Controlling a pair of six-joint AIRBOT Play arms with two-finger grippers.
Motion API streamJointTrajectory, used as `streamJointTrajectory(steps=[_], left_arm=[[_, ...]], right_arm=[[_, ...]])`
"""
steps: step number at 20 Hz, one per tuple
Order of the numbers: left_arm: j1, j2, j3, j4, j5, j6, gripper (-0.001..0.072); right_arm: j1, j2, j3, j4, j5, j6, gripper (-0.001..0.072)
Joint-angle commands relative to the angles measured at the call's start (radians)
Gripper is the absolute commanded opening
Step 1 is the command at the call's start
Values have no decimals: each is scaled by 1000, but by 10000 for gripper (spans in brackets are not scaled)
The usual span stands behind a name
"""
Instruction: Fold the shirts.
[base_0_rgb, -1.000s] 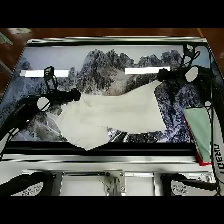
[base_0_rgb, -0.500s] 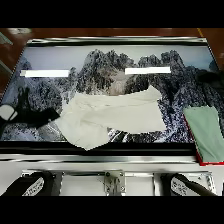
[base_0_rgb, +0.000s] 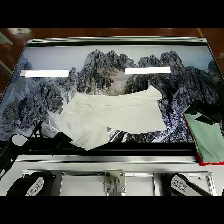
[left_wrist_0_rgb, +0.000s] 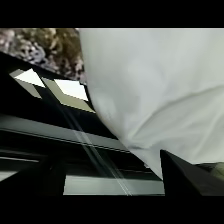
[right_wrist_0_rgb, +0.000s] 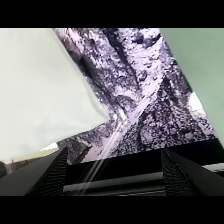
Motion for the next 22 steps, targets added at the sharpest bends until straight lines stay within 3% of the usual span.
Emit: streamJointTrajectory(steps=[1,8,9,11,13,17,22], left_arm=[[3,-30,-34,-47,73,14,712],[-49,-196,-34,-311,198,172,697],[-67,-221,-34,-339,208,180,588],[-78,-241,-33,-385,204,215,228],[-77,-233,-26,-417,188,251,46],[-76,-161,35,-415,137,369,46],[-58,-93,132,-410,106,369,46]], right_arm=[[-6,1,-29,86,14,-17,691],[-6,1,-29,98,6,3,691],[-6,1,-29,103,7,12,691],[-6,1,-29,105,9,26,692],[-6,0,-51,85,6,31,692],[-7,-1,-207,84,-60,27,692],[-6,-66,-354,220,-192,22,691]])
